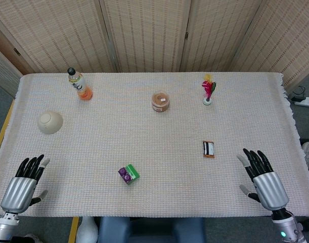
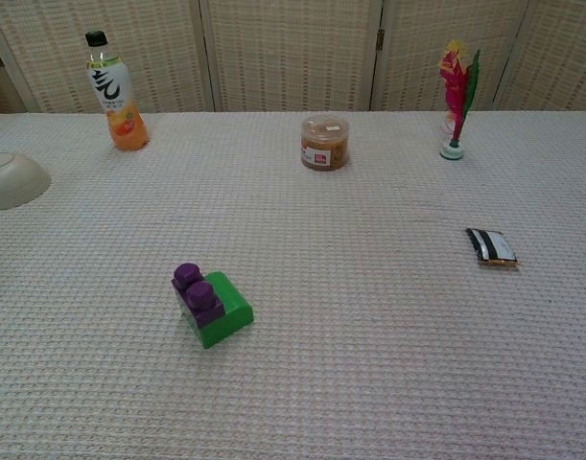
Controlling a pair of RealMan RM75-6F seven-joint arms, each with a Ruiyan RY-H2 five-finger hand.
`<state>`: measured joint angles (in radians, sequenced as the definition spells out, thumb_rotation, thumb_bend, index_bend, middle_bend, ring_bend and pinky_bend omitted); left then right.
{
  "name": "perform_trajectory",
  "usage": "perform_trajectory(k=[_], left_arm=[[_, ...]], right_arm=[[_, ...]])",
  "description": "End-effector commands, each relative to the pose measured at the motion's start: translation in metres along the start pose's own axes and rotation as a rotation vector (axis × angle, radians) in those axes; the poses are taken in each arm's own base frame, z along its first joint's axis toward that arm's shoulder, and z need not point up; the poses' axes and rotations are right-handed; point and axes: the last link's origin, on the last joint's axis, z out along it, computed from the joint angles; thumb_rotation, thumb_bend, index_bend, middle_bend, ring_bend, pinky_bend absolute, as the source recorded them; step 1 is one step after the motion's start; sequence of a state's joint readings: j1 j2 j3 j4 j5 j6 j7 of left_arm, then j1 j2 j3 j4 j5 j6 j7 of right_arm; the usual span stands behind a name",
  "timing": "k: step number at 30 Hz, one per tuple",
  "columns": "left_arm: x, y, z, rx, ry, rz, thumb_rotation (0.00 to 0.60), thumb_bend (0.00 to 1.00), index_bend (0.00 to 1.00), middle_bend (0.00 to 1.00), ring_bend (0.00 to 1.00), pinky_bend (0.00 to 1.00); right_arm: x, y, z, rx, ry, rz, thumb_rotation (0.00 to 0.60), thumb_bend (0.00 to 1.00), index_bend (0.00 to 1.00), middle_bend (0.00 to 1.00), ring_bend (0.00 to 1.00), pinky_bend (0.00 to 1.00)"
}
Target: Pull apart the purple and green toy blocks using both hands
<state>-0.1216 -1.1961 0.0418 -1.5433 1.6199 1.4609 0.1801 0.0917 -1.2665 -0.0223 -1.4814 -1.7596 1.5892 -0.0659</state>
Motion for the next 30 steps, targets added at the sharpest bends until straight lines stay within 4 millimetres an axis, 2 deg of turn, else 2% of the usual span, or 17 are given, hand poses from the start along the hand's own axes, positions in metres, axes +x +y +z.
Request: perform_trajectory(k=[1, 5, 9, 11, 12, 14, 16, 17, 19, 21, 22, 24, 27, 30], left_arm=[[-0.001, 0.001, -0.003, 0.001, -0.026, -0.019, 0.600, 0.27, 0.00, 0.00, 0.00, 0.00], [0.002, 0.003, -0.003, -0.006, -0.006, -0.023, 0.600, 0.27, 0.01, 0.00, 0.00, 0.00], [0.001, 0.014, -0.003, -0.057, 0.014, -0.048, 0.600, 0.27, 0.00, 0.00, 0.00, 0.00], [0.002, 0.024, -0.004, -0.123, 0.017, -0.023, 0.600, 0.27, 0.00, 0.02, 0.01, 0.05], [0.004, 0.032, -0.003, -0.178, 0.025, -0.001, 0.600, 0.27, 0.00, 0.08, 0.04, 0.13], [0.007, 0.044, 0.000, -0.262, 0.030, 0.036, 0.600, 0.27, 0.00, 0.24, 0.15, 0.33], [0.013, 0.056, 0.007, -0.328, 0.047, 0.083, 0.600, 0.27, 0.01, 0.49, 0.38, 0.56], [0.015, 0.061, 0.011, -0.349, 0.057, 0.092, 0.600, 0.27, 0.03, 0.61, 0.48, 0.65], [0.021, 0.072, 0.023, -0.391, 0.096, 0.089, 0.600, 0.27, 0.14, 0.86, 0.71, 0.84], [0.024, 0.084, 0.031, -0.433, 0.120, 0.028, 0.600, 0.27, 0.27, 0.98, 0.87, 0.97], [0.024, 0.090, 0.035, -0.445, 0.112, -0.040, 0.600, 0.27, 0.33, 1.00, 0.95, 1.00], [0.024, 0.098, 0.043, -0.432, 0.052, -0.138, 0.600, 0.27, 0.36, 1.00, 1.00, 1.00], [0.024, 0.105, 0.055, -0.414, -0.055, -0.183, 0.600, 0.27, 0.33, 1.00, 1.00, 1.00], [0.025, 0.111, 0.062, -0.398, -0.091, -0.165, 0.600, 0.28, 0.32, 1.00, 1.00, 1.00]], right_arm=[[0.001, -0.001, 0.002, 0.006, 0.025, 0.005, 0.600, 0.24, 0.00, 0.00, 0.00, 0.00], [-0.001, 0.000, 0.001, 0.004, 0.018, 0.008, 0.600, 0.24, 0.00, 0.00, 0.00, 0.00], [0.005, 0.002, -0.005, -0.014, 0.034, 0.012, 0.600, 0.24, 0.00, 0.00, 0.00, 0.00], [0.009, 0.000, -0.009, -0.009, 0.058, 0.005, 0.600, 0.24, 0.00, 0.00, 0.00, 0.00], [0.010, -0.001, -0.010, -0.003, 0.064, 0.001, 0.600, 0.24, 0.00, 0.00, 0.00, 0.00], [0.009, -0.001, -0.013, -0.004, 0.059, -0.002, 0.600, 0.24, 0.00, 0.00, 0.00, 0.00], [0.009, -0.001, -0.014, -0.011, 0.051, 0.002, 0.600, 0.24, 0.00, 0.00, 0.00, 0.00], [0.010, -0.002, -0.014, -0.013, 0.050, 0.004, 0.600, 0.24, 0.00, 0.00, 0.00, 0.00], [0.010, -0.002, -0.015, -0.014, 0.045, 0.005, 0.600, 0.24, 0.00, 0.00, 0.00, 0.00], [0.010, -0.001, -0.014, -0.016, 0.041, 0.006, 0.600, 0.24, 0.00, 0.00, 0.00, 0.00], [0.010, 0.000, -0.013, -0.021, 0.041, 0.008, 0.600, 0.24, 0.00, 0.00, 0.00, 0.00], [0.010, 0.002, -0.011, -0.032, 0.037, 0.010, 0.600, 0.24, 0.00, 0.00, 0.00, 0.00], [0.008, 0.002, -0.008, -0.034, 0.023, 0.009, 0.600, 0.24, 0.00, 0.00, 0.00, 0.00], [0.007, 0.002, -0.007, -0.033, 0.023, 0.004, 0.600, 0.24, 0.00, 0.00, 0.00, 0.00]])
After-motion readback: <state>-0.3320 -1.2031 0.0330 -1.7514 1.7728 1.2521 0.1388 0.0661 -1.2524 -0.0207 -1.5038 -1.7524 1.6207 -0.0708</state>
